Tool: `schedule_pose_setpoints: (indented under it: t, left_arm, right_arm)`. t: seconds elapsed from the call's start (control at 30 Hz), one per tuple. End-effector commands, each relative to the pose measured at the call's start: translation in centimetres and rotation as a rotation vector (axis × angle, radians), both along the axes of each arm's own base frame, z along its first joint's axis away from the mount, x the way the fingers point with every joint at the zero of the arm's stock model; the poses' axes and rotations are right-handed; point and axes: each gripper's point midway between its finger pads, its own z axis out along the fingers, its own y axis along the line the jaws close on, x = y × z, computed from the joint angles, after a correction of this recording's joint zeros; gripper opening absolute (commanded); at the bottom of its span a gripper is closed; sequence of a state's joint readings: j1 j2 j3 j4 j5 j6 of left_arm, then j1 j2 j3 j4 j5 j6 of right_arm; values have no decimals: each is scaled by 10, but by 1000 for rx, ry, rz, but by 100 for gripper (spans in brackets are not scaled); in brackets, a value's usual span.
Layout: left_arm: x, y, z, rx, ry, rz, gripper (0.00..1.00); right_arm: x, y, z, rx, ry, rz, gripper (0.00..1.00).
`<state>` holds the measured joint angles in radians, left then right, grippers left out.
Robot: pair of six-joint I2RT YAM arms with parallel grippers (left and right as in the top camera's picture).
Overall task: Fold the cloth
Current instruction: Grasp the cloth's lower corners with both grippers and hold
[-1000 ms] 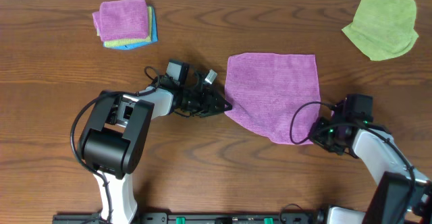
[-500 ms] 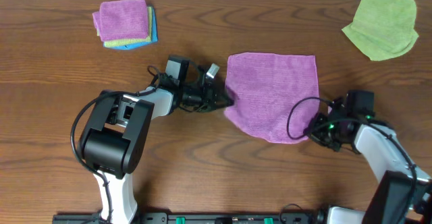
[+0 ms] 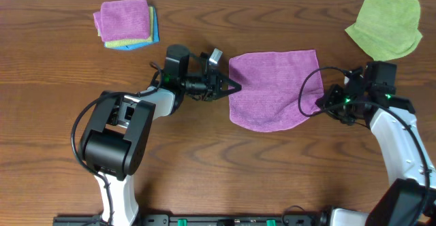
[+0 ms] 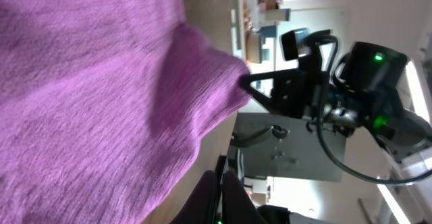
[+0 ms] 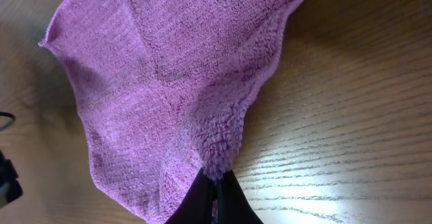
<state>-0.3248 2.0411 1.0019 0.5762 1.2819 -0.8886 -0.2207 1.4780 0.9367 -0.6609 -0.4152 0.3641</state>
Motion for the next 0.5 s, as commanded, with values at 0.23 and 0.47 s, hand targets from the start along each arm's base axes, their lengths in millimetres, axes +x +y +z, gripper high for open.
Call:
schedule_pose_setpoints:
  t: [0.23, 0.47]
  left_arm:
    - [-31, 10, -38, 115, 98, -64, 6]
    - [-31, 23, -36, 83, 64, -78, 32]
  right_arm:
    - [4, -4, 3, -1, -9, -12, 2]
    - [3, -6, 2, -23, -12, -1, 2]
